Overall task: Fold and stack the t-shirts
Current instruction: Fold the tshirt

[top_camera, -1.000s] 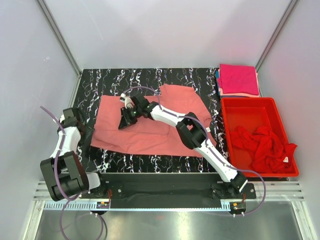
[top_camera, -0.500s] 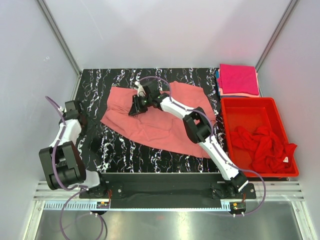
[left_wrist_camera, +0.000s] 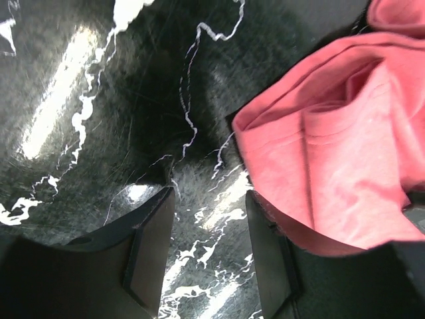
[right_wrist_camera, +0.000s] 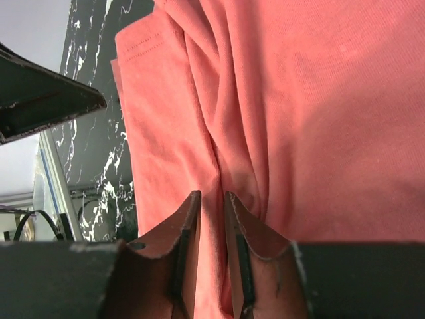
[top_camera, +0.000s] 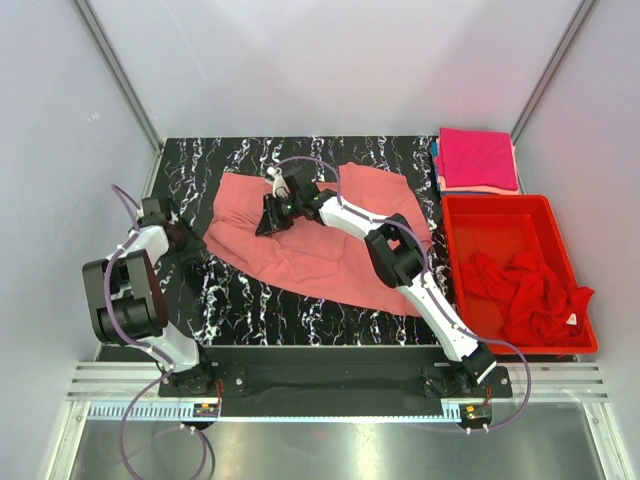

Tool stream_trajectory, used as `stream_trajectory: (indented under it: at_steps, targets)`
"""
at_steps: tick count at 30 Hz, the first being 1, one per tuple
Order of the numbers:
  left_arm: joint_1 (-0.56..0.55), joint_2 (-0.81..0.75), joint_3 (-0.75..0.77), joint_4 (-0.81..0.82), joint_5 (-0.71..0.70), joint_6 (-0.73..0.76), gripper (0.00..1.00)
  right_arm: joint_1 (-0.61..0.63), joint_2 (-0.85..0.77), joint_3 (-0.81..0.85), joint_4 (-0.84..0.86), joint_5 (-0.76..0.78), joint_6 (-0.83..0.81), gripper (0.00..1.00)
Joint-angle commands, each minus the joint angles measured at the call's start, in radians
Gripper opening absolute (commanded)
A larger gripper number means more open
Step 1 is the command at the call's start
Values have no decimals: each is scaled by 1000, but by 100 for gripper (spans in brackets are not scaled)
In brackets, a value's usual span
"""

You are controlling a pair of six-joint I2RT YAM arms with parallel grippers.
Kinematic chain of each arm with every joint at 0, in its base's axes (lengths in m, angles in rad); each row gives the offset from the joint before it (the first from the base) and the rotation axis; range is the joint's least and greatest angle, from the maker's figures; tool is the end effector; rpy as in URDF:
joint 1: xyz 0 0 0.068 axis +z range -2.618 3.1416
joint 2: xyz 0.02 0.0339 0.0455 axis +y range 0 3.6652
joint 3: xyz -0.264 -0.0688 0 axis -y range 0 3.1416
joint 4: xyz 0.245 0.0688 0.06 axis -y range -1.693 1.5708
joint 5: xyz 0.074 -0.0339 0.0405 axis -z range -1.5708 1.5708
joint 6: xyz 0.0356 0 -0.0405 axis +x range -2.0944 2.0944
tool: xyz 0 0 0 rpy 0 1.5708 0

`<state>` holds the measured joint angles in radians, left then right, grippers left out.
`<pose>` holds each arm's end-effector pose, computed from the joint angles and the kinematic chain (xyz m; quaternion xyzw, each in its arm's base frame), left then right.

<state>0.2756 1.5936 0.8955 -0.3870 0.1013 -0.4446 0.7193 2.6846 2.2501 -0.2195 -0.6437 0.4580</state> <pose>0.2929 0.0791 0.1692 -0.3302 0.9115 -0.0692 0.2352 0.4265 0.4020 0.1189 -0.2496 0.8252 0.4690 0.1916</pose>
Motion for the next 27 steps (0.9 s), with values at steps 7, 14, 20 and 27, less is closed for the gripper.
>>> stream_trajectory:
  at_steps: [7, 14, 20, 27]
  targets:
    - [-35, 64, 97, 57, -18, 23, 52, 11, 6, 89, -55, 16, -16, 33]
    - [-85, 163, 171, -96, -216, 7, 50, 20, -6, 40, -12, -28, -12, 35]
    - [-87, 112, 143, -108, -253, -43, 16, 25, -43, 6, -3, -5, -10, 34]
    - [-82, -67, 63, -159, -284, -71, 18, 42, -66, -27, 31, -63, -15, 30]
